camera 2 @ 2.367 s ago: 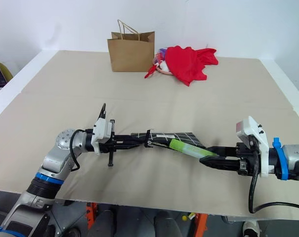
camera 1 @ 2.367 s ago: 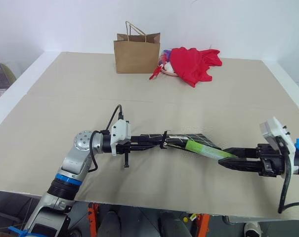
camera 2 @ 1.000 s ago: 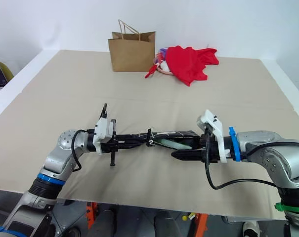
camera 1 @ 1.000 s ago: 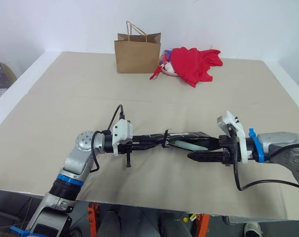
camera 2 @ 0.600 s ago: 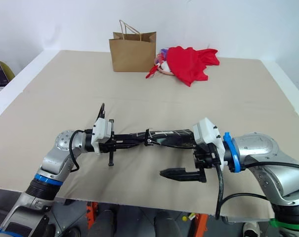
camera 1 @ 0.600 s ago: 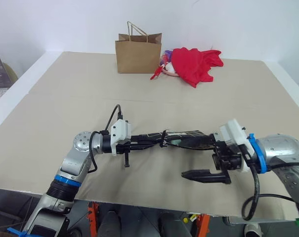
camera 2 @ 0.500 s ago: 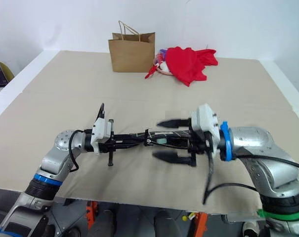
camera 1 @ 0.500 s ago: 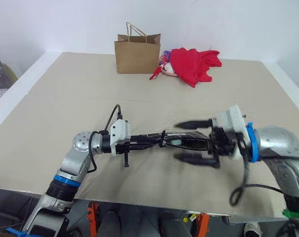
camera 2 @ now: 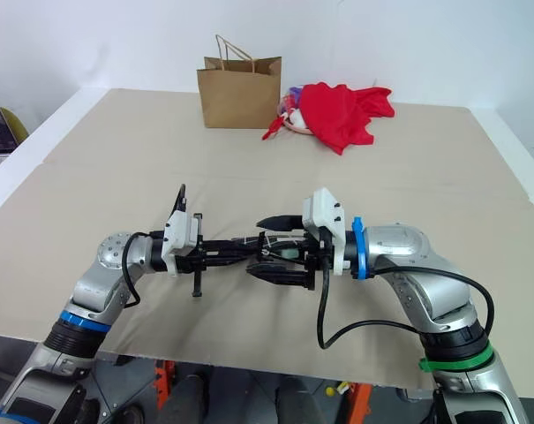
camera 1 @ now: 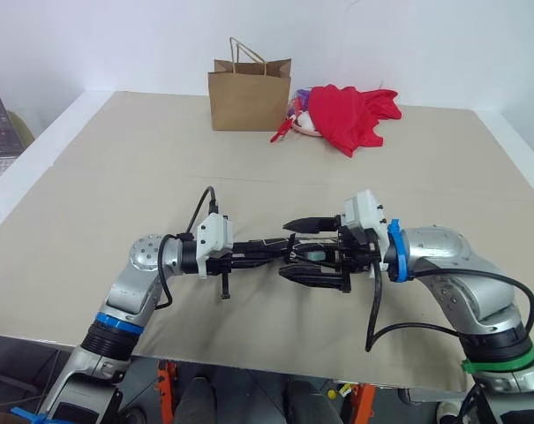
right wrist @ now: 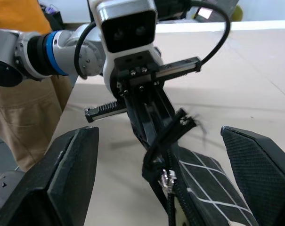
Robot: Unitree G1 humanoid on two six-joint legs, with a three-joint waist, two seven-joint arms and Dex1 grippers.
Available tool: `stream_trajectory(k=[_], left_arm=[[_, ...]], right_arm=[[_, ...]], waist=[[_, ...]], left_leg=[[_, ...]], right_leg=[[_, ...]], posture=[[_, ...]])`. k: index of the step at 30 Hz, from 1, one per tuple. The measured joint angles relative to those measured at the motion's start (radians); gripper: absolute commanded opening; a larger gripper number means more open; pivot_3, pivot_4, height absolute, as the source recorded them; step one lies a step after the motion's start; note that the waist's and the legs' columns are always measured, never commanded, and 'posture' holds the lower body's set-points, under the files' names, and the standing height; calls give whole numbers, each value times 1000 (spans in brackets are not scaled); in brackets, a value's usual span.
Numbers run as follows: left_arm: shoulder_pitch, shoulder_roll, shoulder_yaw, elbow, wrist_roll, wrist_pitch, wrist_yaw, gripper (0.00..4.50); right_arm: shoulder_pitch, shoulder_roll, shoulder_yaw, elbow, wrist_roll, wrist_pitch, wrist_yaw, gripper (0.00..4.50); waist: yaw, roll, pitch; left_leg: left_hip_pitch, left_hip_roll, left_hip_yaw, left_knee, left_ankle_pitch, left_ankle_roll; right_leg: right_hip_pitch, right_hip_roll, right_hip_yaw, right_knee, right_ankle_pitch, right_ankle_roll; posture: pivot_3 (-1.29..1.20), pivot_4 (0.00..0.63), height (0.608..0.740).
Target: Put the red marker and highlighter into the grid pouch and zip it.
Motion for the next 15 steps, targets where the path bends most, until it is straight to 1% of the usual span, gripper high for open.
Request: stream_trajectory(k=[1,2,3,4,5,7,8,9,10,15], left_arm=[[0,0,0,0,0,0,0,0],[1,0,0,0,0,0,1,0],[1,-1,0,0,0,0,1,0],[2,-1,0,-2,0,0,1,0],[5,-1,0,-4,0,0,2,0],[7,-1,0,-5,0,0,2,0],[8,-1,0,-6,0,0,2,0],[8,-1,0,-6,0,0,2,0],[8,-1,0,-6,0,0,2,0],[8,-1,0,-6,0,0,2,0]], right_arm=[[0,3,2,0,-3,-3,-1,3693],[-3,7,3,4,-10,-7,-2,3226],[-5,9,4,10,-16,-10,-3,2869],[-8,9,8,20,-25,-16,-1,2446],[-8,10,9,27,-33,-20,3,1880],[-8,11,10,30,-38,-24,6,1096],[-8,14,10,30,-38,-27,9,579],[-8,14,10,30,-38,-27,9,203],[-7,15,10,30,-38,-28,11,71],[19,15,9,30,-37,-43,30,71]], waist=[[0,0,0],[0,0,0],[0,0,0],[0,0,0],[0,0,0],[0,0,0],[0,0,0],[0,0,0],[0,0,0],[0,0,0]], left_leg=[[0,0,0,0,0,0],[0,0,0,0,0,0],[0,0,0,0,0,0],[0,0,0,0,0,0],[0,0,0,0,0,0],[0,0,0,0,0,0],[0,0,0,0,0,0],[0,0,0,0,0,0],[0,0,0,0,0,0],[0,0,0,0,0,0]], right_leg=[[0,0,0,0,0,0],[0,0,0,0,0,0],[0,0,0,0,0,0],[0,0,0,0,0,0],[0,0,0,0,0,0],[0,0,0,0,0,0],[0,0,0,0,0,0],[0,0,0,0,0,0],[0,0,0,0,0,0],[0,0,0,0,0,0]], posture=[[0,150,740],[0,150,740],[0,150,740],[0,150,740],[0,150,740],[0,150,740],[0,150,740],[0,150,740],[0,150,740],[0,150,740]])
